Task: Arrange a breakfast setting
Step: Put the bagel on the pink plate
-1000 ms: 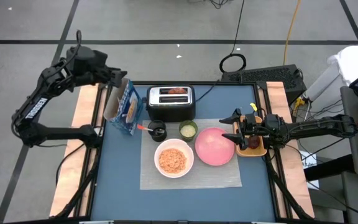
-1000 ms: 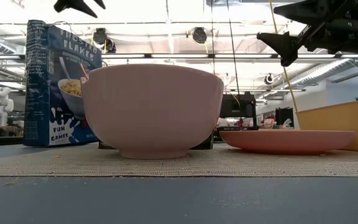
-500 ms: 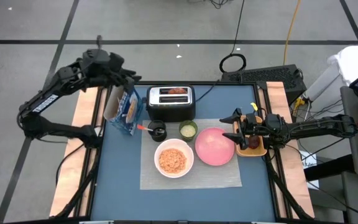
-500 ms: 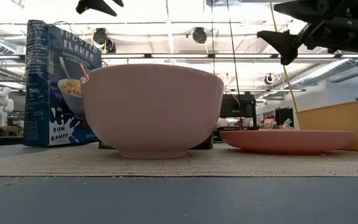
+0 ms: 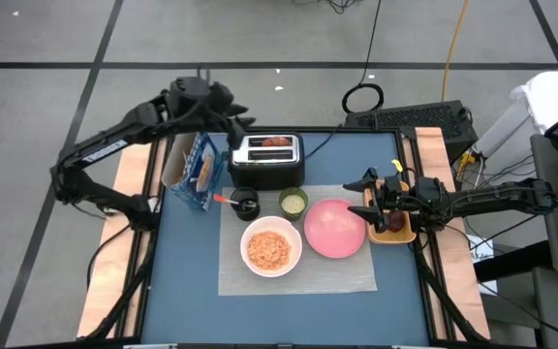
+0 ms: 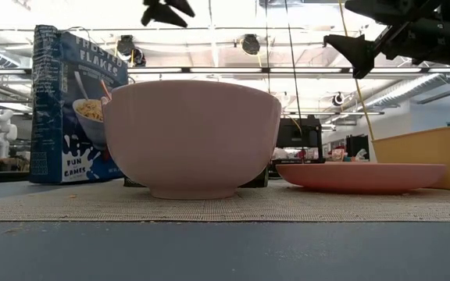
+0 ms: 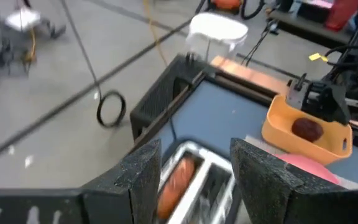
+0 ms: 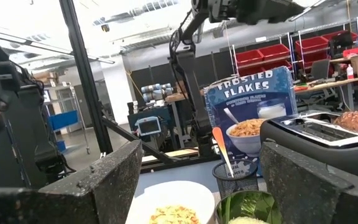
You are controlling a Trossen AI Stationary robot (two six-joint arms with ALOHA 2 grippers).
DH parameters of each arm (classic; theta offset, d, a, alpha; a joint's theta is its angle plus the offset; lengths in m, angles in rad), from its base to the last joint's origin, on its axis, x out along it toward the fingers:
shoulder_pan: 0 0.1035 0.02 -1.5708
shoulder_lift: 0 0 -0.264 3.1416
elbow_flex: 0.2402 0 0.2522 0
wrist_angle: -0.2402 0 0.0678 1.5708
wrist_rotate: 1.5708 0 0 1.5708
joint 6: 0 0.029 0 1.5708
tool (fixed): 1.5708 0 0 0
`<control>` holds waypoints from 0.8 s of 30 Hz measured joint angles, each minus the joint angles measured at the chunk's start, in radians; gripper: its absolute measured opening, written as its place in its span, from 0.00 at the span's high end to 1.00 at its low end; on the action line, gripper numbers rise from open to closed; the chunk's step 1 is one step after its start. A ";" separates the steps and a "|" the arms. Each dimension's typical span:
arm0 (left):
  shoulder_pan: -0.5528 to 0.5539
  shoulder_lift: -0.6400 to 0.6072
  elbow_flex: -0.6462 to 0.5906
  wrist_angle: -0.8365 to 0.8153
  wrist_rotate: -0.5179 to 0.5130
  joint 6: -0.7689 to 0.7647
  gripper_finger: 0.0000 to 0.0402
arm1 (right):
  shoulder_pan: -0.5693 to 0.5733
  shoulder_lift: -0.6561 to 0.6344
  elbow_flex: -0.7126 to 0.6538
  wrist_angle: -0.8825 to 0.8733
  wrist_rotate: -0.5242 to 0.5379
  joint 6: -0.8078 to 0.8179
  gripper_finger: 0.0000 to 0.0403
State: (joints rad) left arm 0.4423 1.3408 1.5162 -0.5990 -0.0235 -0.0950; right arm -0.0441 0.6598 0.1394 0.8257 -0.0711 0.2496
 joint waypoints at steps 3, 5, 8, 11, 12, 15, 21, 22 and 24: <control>-0.010 0.048 0.000 0.090 0.000 0.066 0.51 | 0.000 0.000 0.000 0.000 0.000 0.000 0.22; -0.015 0.081 0.000 0.137 0.000 0.106 0.51 | 0.000 0.000 0.000 0.000 0.000 0.000 0.22; -0.019 0.135 0.000 0.181 -0.001 0.151 0.51 | 0.000 0.000 0.000 0.000 0.000 0.000 0.22; -0.019 0.188 0.000 0.189 -0.001 0.178 0.51 | 0.000 0.000 0.000 0.000 0.000 0.000 0.22; -0.019 0.206 0.000 0.187 -0.002 0.185 0.51 | 0.000 0.000 0.000 0.000 0.000 0.000 0.22; -0.019 0.258 0.000 0.180 -0.002 0.210 0.51 | 0.000 0.000 0.000 0.000 0.000 0.000 0.22; -0.017 0.346 0.000 0.167 -0.002 0.274 0.51 | 0.000 0.000 0.000 0.000 0.000 0.000 0.22; -0.016 0.356 0.000 0.162 -0.002 0.285 0.51 | 0.000 0.000 0.000 0.000 0.000 0.000 0.22; -0.016 0.372 0.000 0.146 -0.003 0.304 0.51 | 0.000 0.000 0.000 -0.001 0.000 0.000 0.22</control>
State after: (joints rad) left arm 0.4268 1.7129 1.5162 -0.4527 -0.0266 0.2091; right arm -0.0441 0.6597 0.1394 0.8249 -0.0711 0.2493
